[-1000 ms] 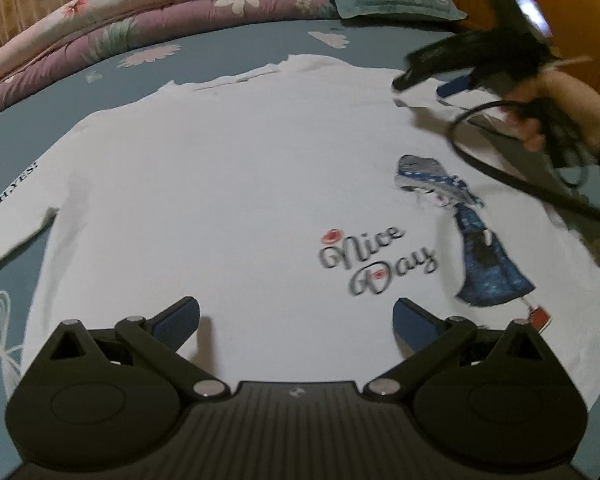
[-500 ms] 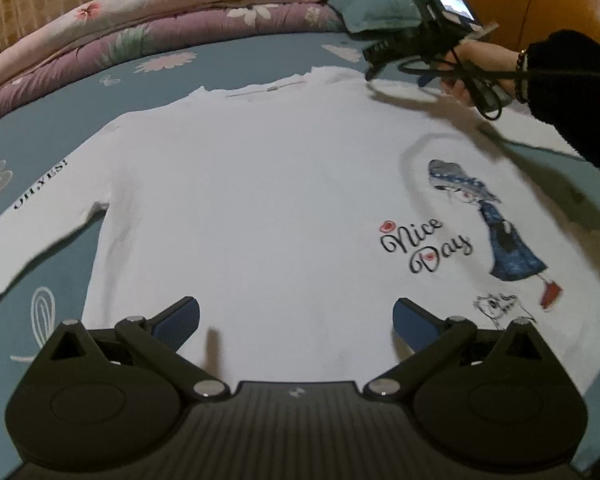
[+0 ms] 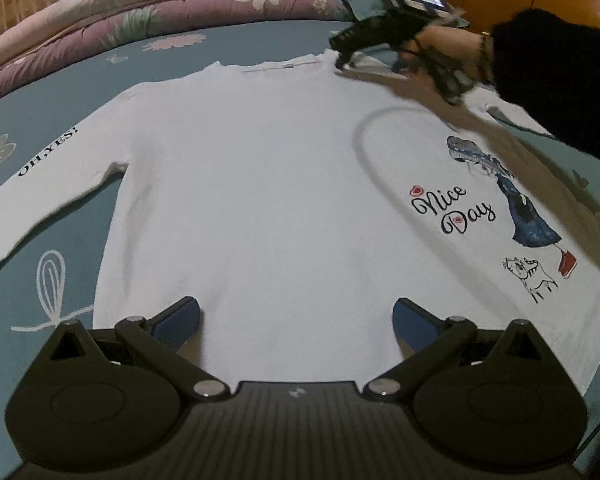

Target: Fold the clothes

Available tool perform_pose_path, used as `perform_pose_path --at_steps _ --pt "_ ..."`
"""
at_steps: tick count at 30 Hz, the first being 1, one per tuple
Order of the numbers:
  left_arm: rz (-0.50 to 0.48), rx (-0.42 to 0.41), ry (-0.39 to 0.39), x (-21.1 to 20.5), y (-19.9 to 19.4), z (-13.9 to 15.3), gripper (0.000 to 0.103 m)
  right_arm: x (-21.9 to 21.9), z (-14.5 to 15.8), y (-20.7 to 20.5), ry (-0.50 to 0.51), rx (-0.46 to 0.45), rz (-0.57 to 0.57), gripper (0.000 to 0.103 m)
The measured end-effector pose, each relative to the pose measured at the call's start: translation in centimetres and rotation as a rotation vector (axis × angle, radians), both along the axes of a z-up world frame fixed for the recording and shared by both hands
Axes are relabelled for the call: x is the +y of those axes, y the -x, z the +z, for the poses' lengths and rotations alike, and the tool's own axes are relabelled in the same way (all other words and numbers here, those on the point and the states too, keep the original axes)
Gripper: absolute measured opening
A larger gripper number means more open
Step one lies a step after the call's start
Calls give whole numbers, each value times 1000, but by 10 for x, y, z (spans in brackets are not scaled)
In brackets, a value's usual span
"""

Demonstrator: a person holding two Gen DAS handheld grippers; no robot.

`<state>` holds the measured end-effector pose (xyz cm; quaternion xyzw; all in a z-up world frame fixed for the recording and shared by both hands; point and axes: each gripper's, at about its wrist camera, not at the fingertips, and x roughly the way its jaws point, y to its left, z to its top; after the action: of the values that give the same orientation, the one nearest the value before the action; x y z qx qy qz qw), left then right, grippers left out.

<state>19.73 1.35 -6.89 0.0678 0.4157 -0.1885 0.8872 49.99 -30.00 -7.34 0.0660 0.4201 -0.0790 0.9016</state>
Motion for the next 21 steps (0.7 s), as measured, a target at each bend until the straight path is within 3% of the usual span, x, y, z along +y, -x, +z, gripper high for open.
perform_pose_path --at_steps 6,10,16,21 --pt "6 -5 22 4 2 0 102 -28 17 -13 -155 -10 -18 103" --pt "1 -11 12 3 5 -1 102 -12 40 16 -264 -6 120 103" --pt "11 -10 25 4 4 -1 102 24 20 21 -270 60 232 103" --pt "3 -9 36 7 4 -2 102 28 10 -6 -175 -51 223 103"
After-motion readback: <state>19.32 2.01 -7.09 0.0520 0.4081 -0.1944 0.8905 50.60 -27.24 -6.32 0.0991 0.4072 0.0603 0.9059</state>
